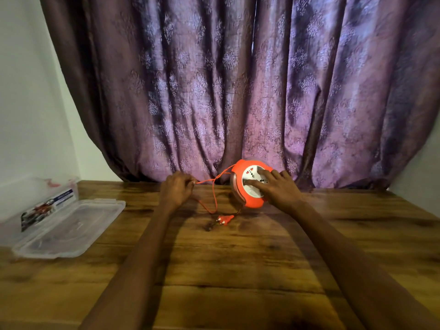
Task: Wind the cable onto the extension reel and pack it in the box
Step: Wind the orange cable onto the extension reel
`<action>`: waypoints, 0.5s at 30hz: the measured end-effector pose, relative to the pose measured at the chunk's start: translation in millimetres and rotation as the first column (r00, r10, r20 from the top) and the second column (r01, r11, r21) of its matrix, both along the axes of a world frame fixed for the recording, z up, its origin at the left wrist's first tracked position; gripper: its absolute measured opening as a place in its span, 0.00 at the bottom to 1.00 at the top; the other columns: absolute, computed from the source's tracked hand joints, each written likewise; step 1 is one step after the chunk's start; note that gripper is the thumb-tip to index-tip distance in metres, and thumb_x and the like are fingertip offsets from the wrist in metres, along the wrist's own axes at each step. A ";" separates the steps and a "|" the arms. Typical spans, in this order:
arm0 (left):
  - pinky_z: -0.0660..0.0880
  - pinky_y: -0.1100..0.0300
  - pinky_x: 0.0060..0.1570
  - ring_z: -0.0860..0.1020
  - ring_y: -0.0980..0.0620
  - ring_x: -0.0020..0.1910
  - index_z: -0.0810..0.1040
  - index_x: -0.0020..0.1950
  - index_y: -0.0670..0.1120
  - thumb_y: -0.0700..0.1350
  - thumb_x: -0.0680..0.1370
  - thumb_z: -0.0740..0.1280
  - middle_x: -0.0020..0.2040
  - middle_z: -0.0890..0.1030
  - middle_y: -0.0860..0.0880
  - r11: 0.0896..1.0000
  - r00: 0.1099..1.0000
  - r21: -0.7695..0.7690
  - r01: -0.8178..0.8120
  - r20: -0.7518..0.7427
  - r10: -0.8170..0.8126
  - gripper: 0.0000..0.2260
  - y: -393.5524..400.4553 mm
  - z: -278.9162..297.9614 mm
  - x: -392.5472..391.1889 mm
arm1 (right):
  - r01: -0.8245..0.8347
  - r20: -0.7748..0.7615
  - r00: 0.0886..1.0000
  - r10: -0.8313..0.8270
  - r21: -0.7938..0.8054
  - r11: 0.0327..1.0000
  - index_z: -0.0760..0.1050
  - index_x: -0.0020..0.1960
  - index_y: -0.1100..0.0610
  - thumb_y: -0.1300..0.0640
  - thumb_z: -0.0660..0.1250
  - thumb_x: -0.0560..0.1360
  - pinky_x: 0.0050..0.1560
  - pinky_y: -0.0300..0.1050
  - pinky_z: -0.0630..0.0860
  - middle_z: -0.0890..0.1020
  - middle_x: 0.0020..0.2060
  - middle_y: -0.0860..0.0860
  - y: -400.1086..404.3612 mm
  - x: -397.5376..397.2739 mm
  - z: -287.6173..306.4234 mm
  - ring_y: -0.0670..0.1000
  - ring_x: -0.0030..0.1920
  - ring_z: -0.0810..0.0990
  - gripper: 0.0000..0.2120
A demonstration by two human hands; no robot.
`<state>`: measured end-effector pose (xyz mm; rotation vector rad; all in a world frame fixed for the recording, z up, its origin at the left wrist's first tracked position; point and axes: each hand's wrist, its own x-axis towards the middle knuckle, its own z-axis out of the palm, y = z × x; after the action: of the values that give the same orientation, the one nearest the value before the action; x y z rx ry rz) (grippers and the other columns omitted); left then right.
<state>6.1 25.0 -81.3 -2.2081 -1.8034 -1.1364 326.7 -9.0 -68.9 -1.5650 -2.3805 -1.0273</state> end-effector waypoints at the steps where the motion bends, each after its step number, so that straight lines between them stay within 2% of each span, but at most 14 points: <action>1: 0.75 0.49 0.58 0.80 0.38 0.56 0.86 0.55 0.47 0.43 0.78 0.68 0.54 0.83 0.39 1.000 1.000 0.015 0.027 -0.012 -0.027 0.09 -0.4 -0.7 2.2 | -0.009 -0.001 1.000 0.009 0.002 1.000 0.74 0.67 0.38 0.55 0.77 0.65 0.46 0.53 0.74 0.77 0.66 0.58 -0.8 -1.9 0.3 0.61 0.54 0.80 0.32; 5: 0.75 0.51 0.58 0.82 0.42 0.54 0.86 0.55 0.47 0.42 0.77 0.69 0.55 0.84 0.44 0.989 0.992 0.084 0.121 0.031 -0.124 0.09 -3.0 1.0 15.5 | -0.041 0.020 0.999 0.041 -0.005 0.999 0.75 0.66 0.39 0.55 0.75 0.67 0.45 0.53 0.74 0.77 0.66 0.59 -3.3 -1.7 -0.3 0.61 0.54 0.80 0.30; 9: 0.78 0.50 0.54 0.83 0.43 0.52 0.85 0.55 0.47 0.46 0.80 0.66 0.53 0.86 0.43 0.979 0.976 0.014 0.203 0.079 -0.203 0.09 3.9 13.8 30.0 | -0.057 0.021 0.998 0.057 -0.013 0.998 0.74 0.67 0.38 0.52 0.61 0.72 0.46 0.51 0.70 0.77 0.66 0.58 -5.7 4.4 -5.3 0.60 0.53 0.80 0.25; 12: 0.77 0.52 0.47 0.82 0.43 0.44 0.85 0.48 0.42 0.48 0.82 0.66 0.44 0.86 0.40 0.951 0.953 -0.107 0.290 0.126 -0.276 0.12 13.7 23.2 40.7 | -0.113 0.033 0.993 0.112 0.018 0.993 0.68 0.70 0.38 0.54 0.61 0.73 0.46 0.52 0.66 0.76 0.67 0.58 -4.7 11.9 -11.2 0.60 0.53 0.79 0.26; 15: 0.72 0.58 0.37 0.76 0.51 0.31 0.84 0.39 0.41 0.49 0.81 0.68 0.32 0.80 0.43 0.875 0.880 -0.214 0.435 0.307 -0.362 0.15 18.8 31.9 53.1 | -0.160 0.038 0.987 0.158 0.043 0.986 0.65 0.72 0.37 0.54 0.61 0.75 0.48 0.52 0.67 0.75 0.69 0.58 -6.4 20.3 -16.6 0.59 0.56 0.77 0.27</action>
<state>59.2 43.8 -49.4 -2.8222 -1.7267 -1.3725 347.0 -15.4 -85.4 -1.3278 -2.4393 -1.0750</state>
